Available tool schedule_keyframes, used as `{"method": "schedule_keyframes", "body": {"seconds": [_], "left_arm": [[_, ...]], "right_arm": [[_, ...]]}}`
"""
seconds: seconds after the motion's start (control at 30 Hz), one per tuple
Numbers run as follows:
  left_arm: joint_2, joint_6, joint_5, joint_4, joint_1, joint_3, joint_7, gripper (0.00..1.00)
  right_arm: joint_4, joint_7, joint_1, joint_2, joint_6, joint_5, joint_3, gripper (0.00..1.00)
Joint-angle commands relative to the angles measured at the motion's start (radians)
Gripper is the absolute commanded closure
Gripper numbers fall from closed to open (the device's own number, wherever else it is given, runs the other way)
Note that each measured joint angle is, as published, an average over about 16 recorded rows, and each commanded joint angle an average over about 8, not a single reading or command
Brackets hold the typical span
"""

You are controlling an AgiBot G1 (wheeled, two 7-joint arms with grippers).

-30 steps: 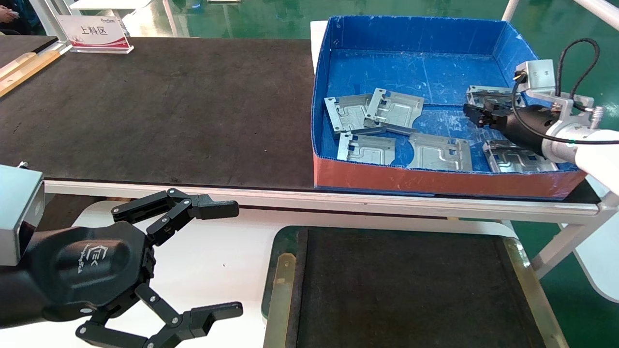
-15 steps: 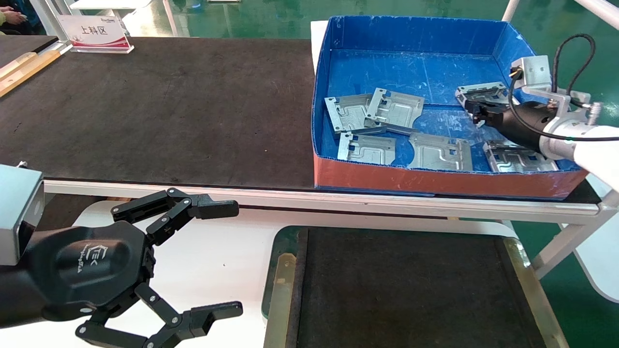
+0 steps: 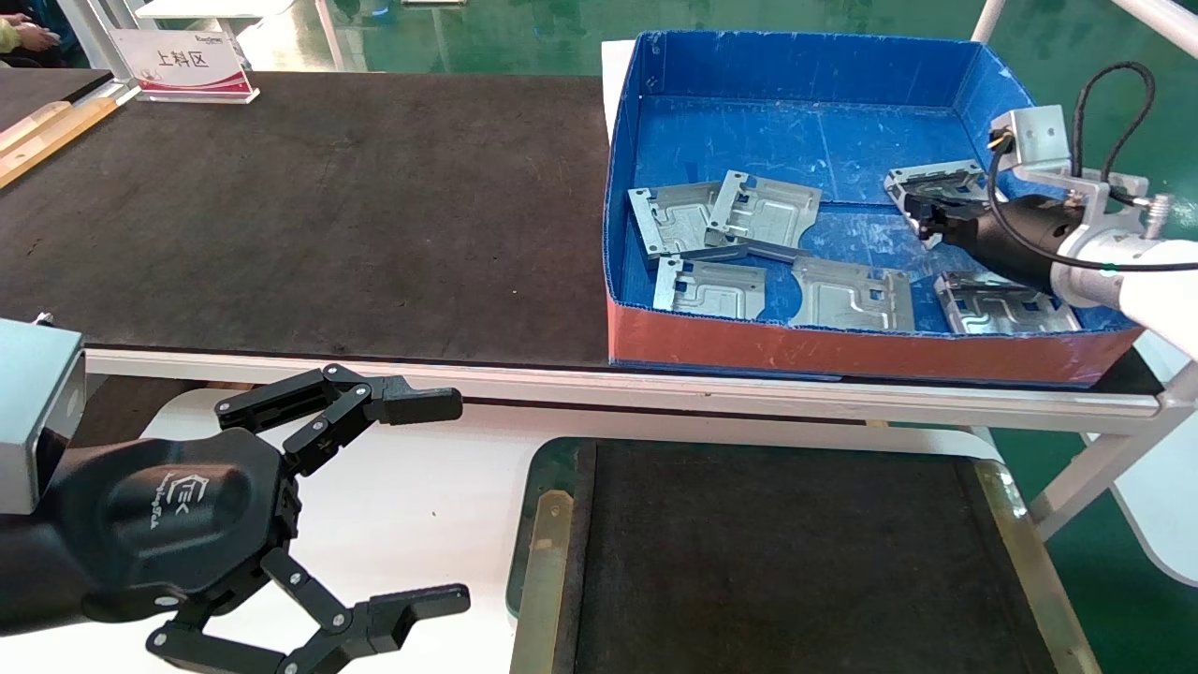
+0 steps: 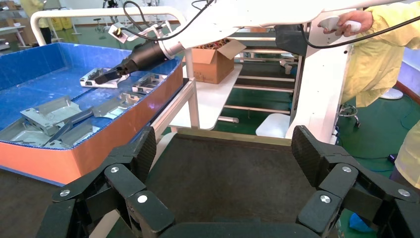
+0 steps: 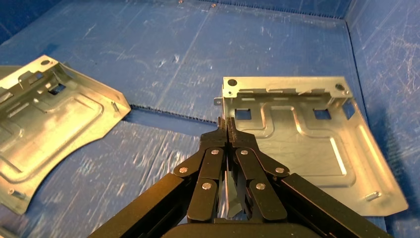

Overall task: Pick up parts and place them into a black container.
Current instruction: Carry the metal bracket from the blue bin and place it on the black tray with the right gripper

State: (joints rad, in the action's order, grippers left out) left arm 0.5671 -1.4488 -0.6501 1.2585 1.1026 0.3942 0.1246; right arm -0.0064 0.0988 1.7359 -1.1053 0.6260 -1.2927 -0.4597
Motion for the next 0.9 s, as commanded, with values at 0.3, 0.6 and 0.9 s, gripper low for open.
{"method": "schedule_keyframes", "body": {"seconds": [0.3, 0.6, 0.9], "left_arm": [[0.000, 0.000, 0.000, 0.000, 0.000, 0.000, 0.000, 0.00], [0.000, 0.000, 0.000, 0.000, 0.000, 0.000, 0.000, 0.00], [0.000, 0.000, 0.000, 0.000, 0.000, 0.000, 0.000, 0.00]], "right_arm": [[0.003, -0.002, -0.011, 0.012, 0.018, -0.003, -0.002, 1.00], [0.019, -0.015, -0.005, 0.024, 0.042, -0.001, 0.000, 1.00], [0.069, -0.066, 0.032, 0.065, 0.155, 0.030, 0.020, 1.00]]}}
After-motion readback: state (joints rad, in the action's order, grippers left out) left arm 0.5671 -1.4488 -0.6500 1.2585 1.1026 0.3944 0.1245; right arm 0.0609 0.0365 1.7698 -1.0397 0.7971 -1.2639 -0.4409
